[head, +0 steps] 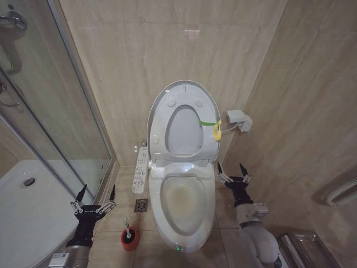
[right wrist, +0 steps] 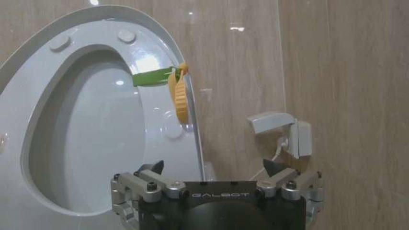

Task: Open the toilet lid, clean the toilet bowl with a toilet brush, close the toilet lid, and flush.

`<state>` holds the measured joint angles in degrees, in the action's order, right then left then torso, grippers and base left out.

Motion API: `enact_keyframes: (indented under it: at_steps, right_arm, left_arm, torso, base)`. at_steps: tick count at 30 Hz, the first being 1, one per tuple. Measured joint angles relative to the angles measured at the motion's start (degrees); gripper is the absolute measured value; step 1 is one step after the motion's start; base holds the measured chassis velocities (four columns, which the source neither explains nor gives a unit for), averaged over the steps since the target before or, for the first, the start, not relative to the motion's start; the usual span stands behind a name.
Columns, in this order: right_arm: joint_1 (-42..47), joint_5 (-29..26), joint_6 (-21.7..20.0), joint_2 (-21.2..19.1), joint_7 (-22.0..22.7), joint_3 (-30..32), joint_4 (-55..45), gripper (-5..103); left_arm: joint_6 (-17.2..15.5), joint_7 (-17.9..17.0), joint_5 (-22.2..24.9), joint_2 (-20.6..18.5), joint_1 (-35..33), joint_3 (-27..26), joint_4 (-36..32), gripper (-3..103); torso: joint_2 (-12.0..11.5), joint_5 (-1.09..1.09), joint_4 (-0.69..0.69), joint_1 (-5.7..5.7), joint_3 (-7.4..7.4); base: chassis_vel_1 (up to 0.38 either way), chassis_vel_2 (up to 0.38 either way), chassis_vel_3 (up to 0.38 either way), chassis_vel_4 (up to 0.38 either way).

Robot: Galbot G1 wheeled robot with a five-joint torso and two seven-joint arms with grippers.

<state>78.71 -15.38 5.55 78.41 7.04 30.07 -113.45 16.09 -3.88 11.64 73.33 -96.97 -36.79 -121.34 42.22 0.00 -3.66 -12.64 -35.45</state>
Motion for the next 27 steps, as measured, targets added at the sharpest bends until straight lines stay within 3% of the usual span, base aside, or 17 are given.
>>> enact_keyframes:
  at_steps: [27]
  right_arm:
    - [0.00,0.00,0.00,0.00,0.00,0.00,0.00,100]
  left_arm:
    - [0.01,0.00,0.04,0.00,0.01,0.00,0.02,100]
  torso:
    - [0.00,0.00,0.00,0.00,0.00]
  base:
    - [0.000,0.000,0.000,0.000]
